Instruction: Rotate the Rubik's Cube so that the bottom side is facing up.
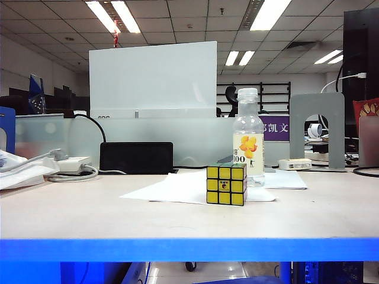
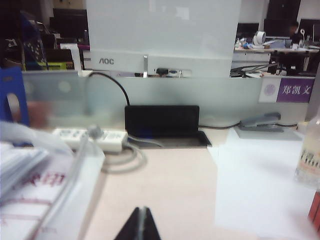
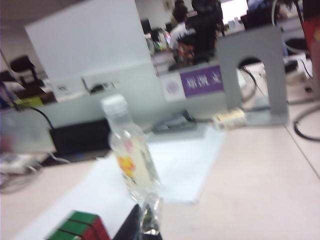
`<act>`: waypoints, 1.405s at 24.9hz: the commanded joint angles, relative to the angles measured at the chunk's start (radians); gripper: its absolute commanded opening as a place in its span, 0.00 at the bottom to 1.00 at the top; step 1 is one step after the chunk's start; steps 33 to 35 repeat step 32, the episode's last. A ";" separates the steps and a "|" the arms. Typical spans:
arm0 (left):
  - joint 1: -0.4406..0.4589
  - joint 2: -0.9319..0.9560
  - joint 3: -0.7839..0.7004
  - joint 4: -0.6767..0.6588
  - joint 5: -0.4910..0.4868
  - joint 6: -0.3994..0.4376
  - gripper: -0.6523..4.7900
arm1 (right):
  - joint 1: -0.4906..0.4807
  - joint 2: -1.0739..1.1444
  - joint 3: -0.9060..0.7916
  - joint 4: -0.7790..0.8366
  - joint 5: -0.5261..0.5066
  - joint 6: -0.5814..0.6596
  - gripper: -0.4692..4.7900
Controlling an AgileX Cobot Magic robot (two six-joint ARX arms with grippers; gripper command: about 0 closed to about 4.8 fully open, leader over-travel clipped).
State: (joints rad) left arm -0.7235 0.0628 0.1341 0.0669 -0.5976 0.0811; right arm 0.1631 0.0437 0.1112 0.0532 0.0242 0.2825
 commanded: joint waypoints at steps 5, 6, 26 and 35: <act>0.174 0.000 -0.127 0.029 0.044 0.051 0.11 | -0.012 -0.001 -0.054 0.018 0.348 -0.029 0.09; 0.274 0.000 -0.127 0.058 0.201 0.048 0.11 | -0.019 -0.001 -0.070 0.021 0.293 -0.025 0.09; 1.032 -0.040 -0.126 0.037 0.733 -0.395 0.14 | -0.017 0.001 -0.109 -0.004 0.157 -0.066 0.09; 1.032 -0.040 -0.126 0.037 0.733 -0.395 0.14 | -0.017 0.001 -0.109 -0.003 0.156 -0.065 0.09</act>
